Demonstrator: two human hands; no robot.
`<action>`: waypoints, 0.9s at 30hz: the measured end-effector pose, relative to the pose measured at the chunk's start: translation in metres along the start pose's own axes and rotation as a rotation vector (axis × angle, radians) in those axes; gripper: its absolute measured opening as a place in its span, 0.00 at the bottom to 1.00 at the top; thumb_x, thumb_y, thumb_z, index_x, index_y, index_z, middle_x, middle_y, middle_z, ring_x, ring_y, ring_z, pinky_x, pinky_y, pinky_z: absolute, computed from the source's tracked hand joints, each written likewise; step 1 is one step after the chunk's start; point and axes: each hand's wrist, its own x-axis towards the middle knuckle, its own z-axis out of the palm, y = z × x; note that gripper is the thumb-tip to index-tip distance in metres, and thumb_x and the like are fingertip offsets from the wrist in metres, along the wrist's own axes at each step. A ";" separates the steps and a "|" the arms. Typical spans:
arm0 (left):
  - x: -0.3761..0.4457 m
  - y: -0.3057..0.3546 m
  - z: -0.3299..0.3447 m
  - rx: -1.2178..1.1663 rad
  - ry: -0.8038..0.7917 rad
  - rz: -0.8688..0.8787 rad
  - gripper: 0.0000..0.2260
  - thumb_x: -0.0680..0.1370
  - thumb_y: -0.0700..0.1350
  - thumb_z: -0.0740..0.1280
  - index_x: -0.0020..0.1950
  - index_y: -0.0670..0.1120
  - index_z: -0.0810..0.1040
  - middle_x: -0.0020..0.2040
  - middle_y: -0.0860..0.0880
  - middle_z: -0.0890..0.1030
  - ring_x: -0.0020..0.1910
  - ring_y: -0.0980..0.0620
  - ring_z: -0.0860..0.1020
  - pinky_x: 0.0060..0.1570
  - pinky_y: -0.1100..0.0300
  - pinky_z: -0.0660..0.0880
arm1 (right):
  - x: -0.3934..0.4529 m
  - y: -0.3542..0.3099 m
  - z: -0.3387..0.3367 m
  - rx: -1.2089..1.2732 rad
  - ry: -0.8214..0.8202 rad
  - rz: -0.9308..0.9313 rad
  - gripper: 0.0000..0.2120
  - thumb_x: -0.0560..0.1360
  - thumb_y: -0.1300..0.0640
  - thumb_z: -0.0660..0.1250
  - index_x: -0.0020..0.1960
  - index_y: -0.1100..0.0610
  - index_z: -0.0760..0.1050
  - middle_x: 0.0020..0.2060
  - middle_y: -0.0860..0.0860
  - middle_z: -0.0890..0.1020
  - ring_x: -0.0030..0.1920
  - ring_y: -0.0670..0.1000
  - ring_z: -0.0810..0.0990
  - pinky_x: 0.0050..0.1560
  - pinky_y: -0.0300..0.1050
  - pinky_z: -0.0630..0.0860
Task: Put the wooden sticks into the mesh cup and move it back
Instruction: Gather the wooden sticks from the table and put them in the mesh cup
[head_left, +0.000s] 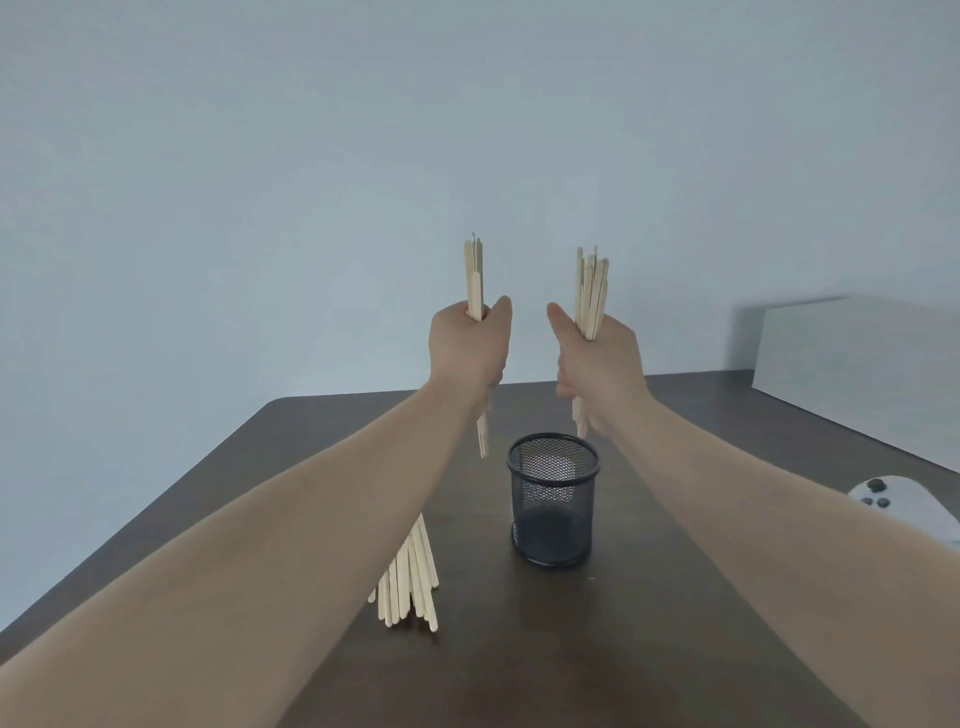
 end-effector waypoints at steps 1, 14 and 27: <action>0.001 0.000 0.008 -0.008 -0.012 -0.001 0.20 0.75 0.42 0.63 0.28 0.48 0.56 0.24 0.49 0.59 0.21 0.51 0.57 0.23 0.65 0.57 | 0.000 0.005 -0.002 -0.004 -0.001 0.000 0.22 0.77 0.49 0.65 0.31 0.54 0.58 0.22 0.50 0.62 0.19 0.50 0.60 0.24 0.40 0.63; 0.001 -0.040 0.033 0.064 -0.015 -0.066 0.17 0.74 0.39 0.61 0.28 0.47 0.58 0.23 0.48 0.62 0.19 0.52 0.58 0.22 0.65 0.58 | -0.005 0.030 -0.002 0.021 -0.090 0.028 0.19 0.78 0.51 0.64 0.32 0.54 0.61 0.23 0.51 0.64 0.22 0.50 0.62 0.22 0.39 0.67; -0.003 -0.057 0.031 0.094 -0.007 -0.087 0.15 0.73 0.39 0.61 0.28 0.47 0.60 0.23 0.48 0.63 0.21 0.50 0.60 0.25 0.62 0.61 | -0.004 0.048 -0.006 -0.026 -0.133 0.033 0.17 0.77 0.52 0.65 0.33 0.56 0.64 0.21 0.51 0.68 0.20 0.49 0.68 0.31 0.47 0.76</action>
